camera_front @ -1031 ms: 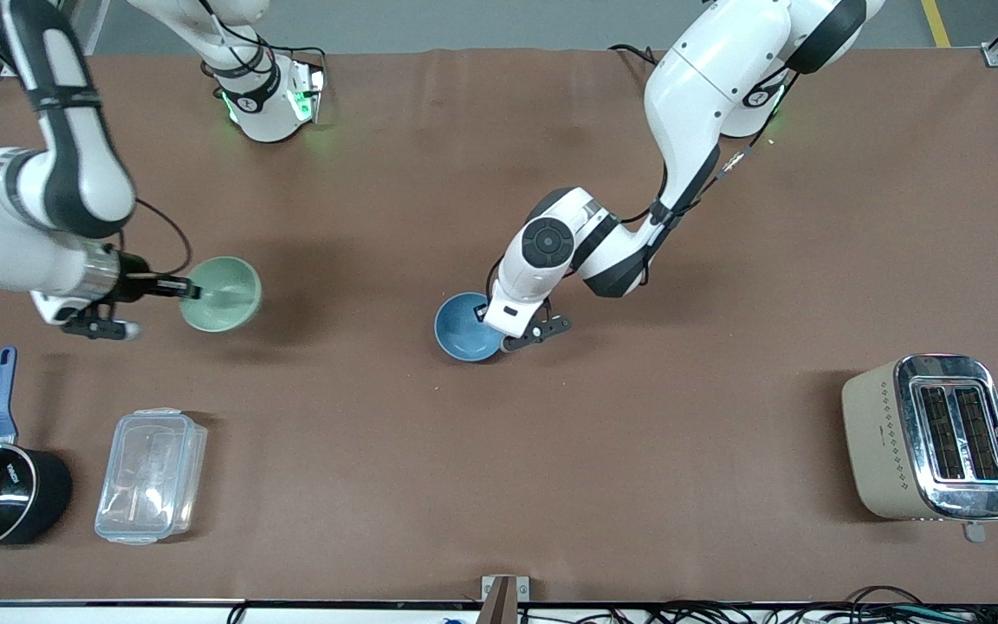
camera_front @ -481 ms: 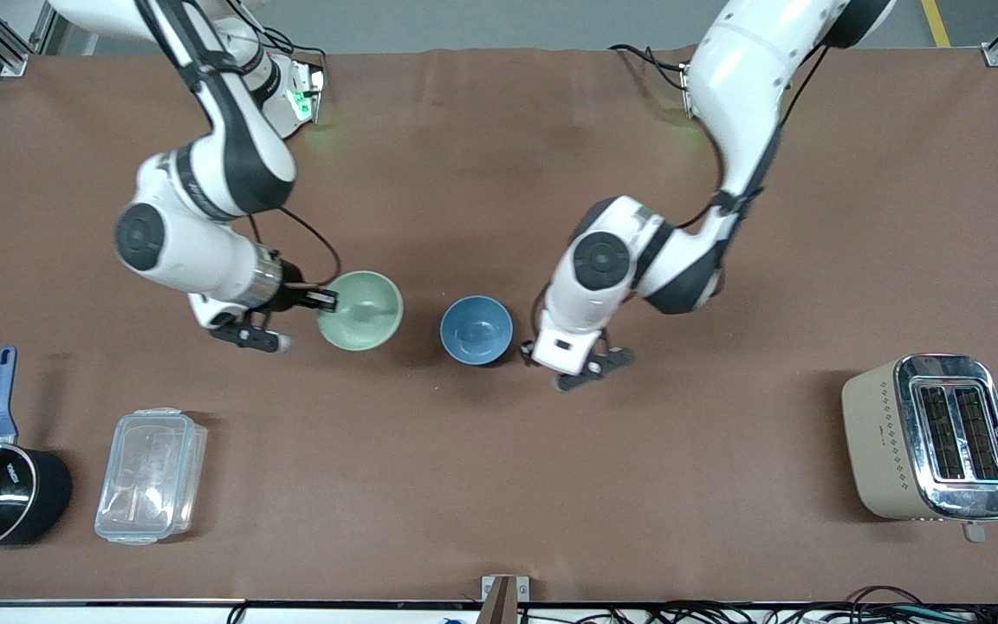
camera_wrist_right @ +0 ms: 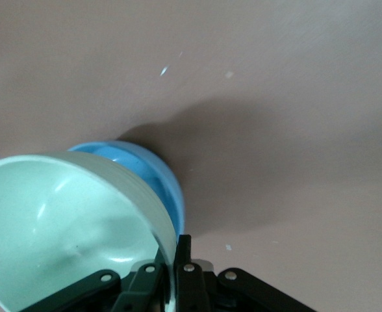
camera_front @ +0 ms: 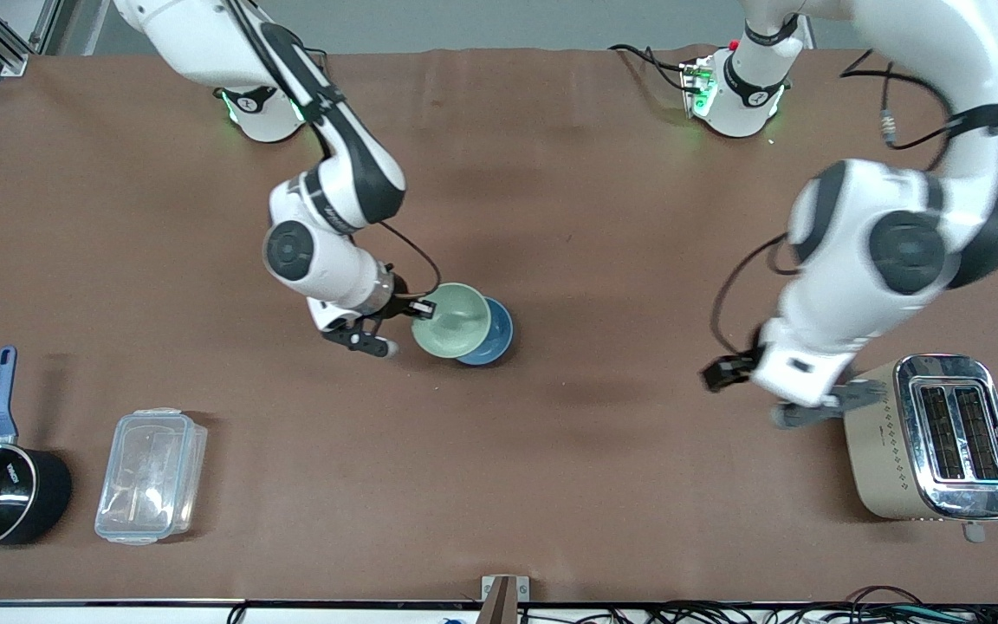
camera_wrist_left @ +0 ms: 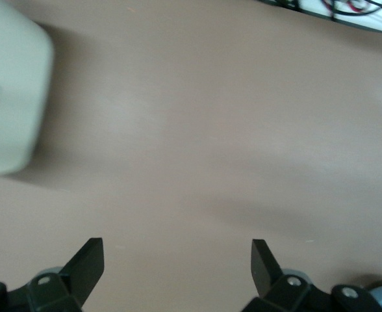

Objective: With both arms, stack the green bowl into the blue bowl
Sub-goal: 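Lower the green bowl into the blue bowl while the left gripper releases, then press the green bowl into the blue bowl while the left gripper withdraws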

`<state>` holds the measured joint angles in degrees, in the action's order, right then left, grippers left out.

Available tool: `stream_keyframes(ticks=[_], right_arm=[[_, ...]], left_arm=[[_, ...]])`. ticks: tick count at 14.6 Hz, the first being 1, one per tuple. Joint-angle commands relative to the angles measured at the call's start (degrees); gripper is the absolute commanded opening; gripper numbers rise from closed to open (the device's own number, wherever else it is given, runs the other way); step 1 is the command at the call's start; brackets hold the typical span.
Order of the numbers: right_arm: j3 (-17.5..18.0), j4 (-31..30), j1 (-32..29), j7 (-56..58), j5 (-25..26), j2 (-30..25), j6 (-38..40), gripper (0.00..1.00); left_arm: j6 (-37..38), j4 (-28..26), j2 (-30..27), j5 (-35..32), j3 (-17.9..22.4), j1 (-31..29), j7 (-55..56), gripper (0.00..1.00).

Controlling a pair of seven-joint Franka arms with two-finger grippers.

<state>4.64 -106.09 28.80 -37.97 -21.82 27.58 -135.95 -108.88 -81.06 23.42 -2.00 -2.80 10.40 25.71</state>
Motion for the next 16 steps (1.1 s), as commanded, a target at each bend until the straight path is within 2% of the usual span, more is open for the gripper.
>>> stream_keyframes(ticks=[1, 4, 9, 14, 16], right_arm=[[-0.68, 0.98, 2.57, -2.46, -1.3, 2.03, -1.95, 0.02], [-0.68, 0.89, 3.36, -2.29, -1.21, 3.35, -2.3, 0.03], [-0.68, 0.98, 3.81, -2.55, -1.3, 4.67, -5.46, 0.04], [-0.77, 0.98, 2.93, -2.02, -1.12, 5.12, -6.61, 0.05], [-0.77, 0.98, 2.84, -1.93, -1.12, 5.12, -6.26, 0.06]], left_arm=[[2.0, -1.46, -3.46, -0.72, -0.89, -5.98, -7.93, 1.0], [4.54, -1.47, -7.49, -0.72, -0.54, -9.16, -13.75, 1.0], [13.5, -1.55, -14.79, -0.63, -0.8, -11.98, -22.09, 1.0], [19.13, -4.45, -20.6, -0.37, 0.42, -11.72, -28.95, 1.0], [21.51, -6.64, -22.96, -0.11, 3.4, -9.37, -29.41, 1.0]])
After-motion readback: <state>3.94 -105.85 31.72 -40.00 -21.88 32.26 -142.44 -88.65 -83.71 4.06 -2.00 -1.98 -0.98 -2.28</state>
